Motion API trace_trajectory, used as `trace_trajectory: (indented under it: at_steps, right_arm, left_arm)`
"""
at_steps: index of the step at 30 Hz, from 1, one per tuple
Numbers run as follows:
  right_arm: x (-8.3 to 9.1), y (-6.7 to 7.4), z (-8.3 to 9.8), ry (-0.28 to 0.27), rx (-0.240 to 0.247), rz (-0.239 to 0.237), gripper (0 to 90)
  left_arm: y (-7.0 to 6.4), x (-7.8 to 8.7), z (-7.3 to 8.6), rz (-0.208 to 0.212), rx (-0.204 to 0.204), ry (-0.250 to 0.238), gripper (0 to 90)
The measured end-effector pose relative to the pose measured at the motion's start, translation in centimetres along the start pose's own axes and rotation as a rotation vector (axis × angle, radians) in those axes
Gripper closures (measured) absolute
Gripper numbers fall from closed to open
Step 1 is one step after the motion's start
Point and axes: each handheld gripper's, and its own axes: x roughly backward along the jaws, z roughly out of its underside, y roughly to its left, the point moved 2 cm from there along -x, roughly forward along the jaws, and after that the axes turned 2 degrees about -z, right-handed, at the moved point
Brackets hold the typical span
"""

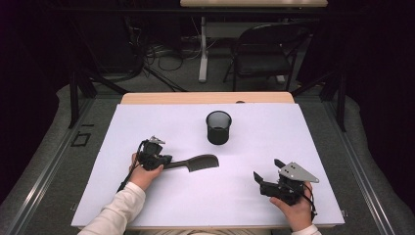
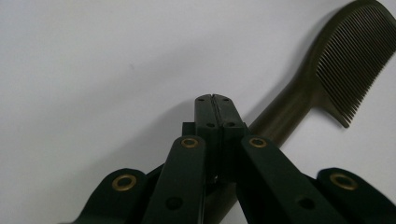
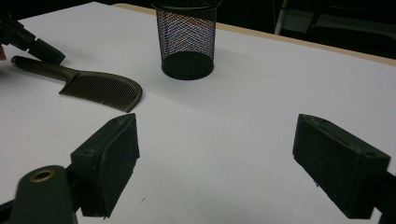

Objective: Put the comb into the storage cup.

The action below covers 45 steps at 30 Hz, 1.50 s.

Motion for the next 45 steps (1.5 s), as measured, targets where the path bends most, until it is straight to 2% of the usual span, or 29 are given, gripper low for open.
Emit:
trace_trajectory:
  at_steps: [17, 45]
  right_arm:
    - [0.0, 0.0, 0.0, 0.0, 0.002, -0.003, 14.4]
    - [0.0, 0.1, 0.0, 0.0, 0.001, -0.004, 14.4]
  left_arm:
    - [-0.5, 0.8, 1.0, 0.012, -0.005, 0.002, 90.0]
    - [-1.1, 1.3, 1.4, 0.02, -0.023, -0.007, 89.8]
